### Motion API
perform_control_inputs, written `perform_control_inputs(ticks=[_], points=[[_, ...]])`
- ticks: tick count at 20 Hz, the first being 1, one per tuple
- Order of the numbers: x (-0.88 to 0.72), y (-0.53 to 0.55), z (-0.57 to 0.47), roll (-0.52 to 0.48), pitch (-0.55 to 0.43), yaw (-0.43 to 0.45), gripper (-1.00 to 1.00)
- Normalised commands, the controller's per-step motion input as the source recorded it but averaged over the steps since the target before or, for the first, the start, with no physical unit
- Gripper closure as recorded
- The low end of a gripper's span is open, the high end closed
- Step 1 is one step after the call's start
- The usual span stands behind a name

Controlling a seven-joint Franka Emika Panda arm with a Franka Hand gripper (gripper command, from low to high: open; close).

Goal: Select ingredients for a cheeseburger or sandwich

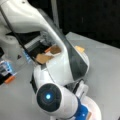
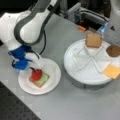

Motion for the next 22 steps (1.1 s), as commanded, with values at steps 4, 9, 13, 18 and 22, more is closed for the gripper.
perform_control_inputs(ticks=[4, 9, 13, 18, 22], points=[[0.17, -0.17, -0.01, 0.203, 0.058, 0.124, 1.0], [0.16, -0.15, -0.04, 0.211, 0.037, 0.122, 1.0], [0.14, -0.14, -0.08, 0.22, 0.019, 0.114, 1.0], [0.12, -0.13, -0.07, 0.216, 0.008, 0.1, 1.0], [0.12, -0.13, -0.04, 0.209, 0.001, 0.084, 1.0]])
